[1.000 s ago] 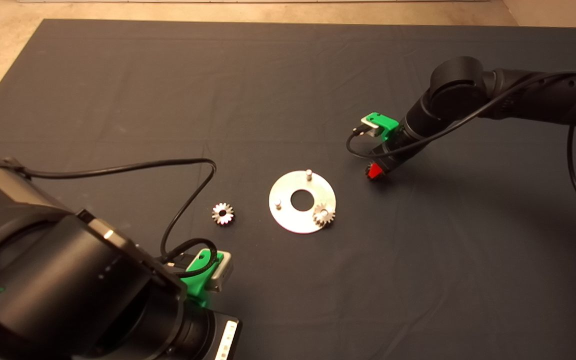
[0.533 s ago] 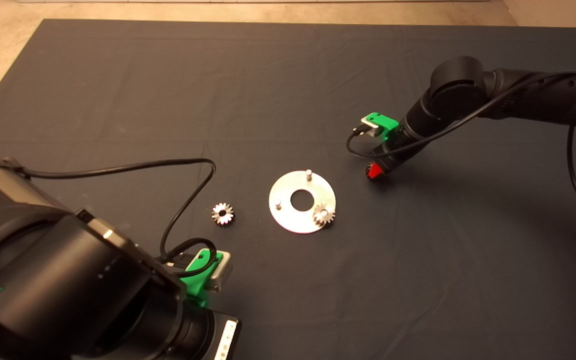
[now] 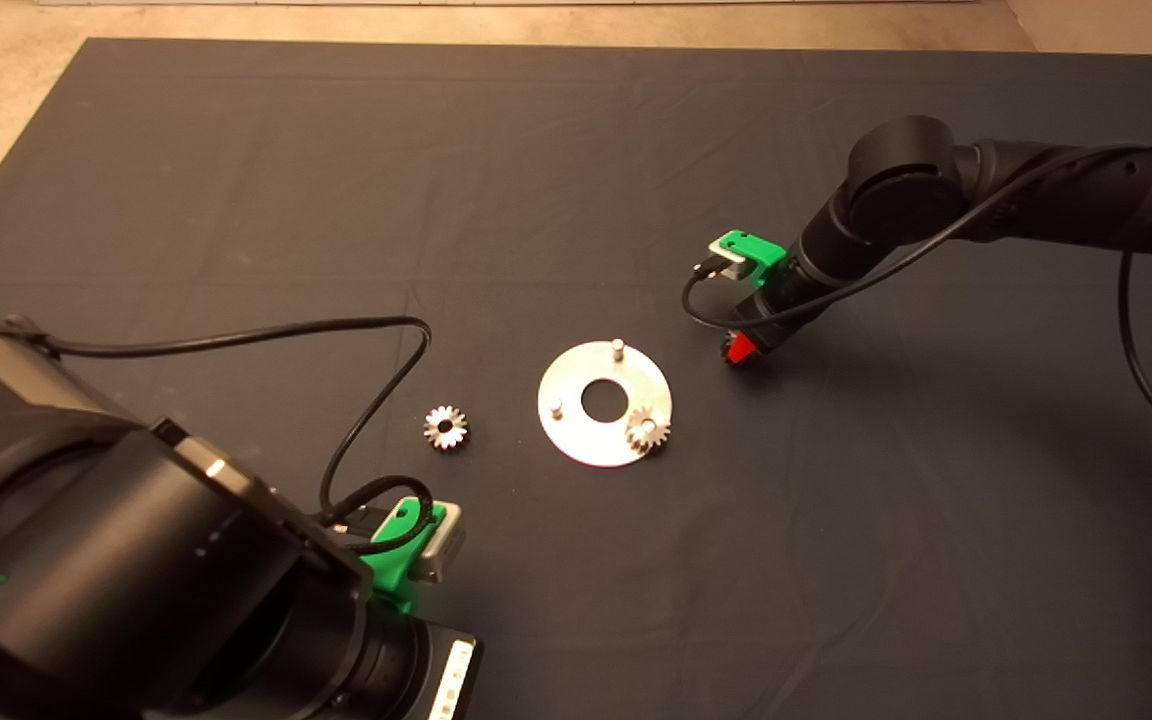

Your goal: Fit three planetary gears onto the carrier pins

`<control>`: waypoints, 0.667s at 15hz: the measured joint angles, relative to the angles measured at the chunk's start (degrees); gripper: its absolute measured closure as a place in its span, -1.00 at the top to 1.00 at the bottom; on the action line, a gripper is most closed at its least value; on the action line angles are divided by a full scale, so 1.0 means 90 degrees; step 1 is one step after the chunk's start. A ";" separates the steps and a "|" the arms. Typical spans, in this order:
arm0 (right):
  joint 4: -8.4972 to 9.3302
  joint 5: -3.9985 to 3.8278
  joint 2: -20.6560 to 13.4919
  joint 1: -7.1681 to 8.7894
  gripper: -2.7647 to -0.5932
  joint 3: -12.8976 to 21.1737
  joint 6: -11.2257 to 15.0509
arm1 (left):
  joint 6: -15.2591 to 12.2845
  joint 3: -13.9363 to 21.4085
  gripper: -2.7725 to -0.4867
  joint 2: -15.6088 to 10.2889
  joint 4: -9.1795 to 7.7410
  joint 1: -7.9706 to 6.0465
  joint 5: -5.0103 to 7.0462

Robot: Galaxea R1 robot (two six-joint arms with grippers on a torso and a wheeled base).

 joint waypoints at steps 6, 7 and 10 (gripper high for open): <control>0.0495 -0.0212 0.0007 0.0131 -0.69 0.0176 -0.0440 | -0.0107 0.0000 -0.39 0.0056 -0.0002 0.0000 -0.0003; 0.0536 -0.0207 0.0009 0.0189 -0.70 0.0183 -0.0505 | -0.0127 0.0000 -0.39 0.0053 0.0000 0.0000 0.0000; 0.0708 -0.0197 0.0043 0.0624 -0.70 0.0217 -0.0679 | -0.0158 0.0000 -0.39 0.0053 -0.0003 0.0000 0.0000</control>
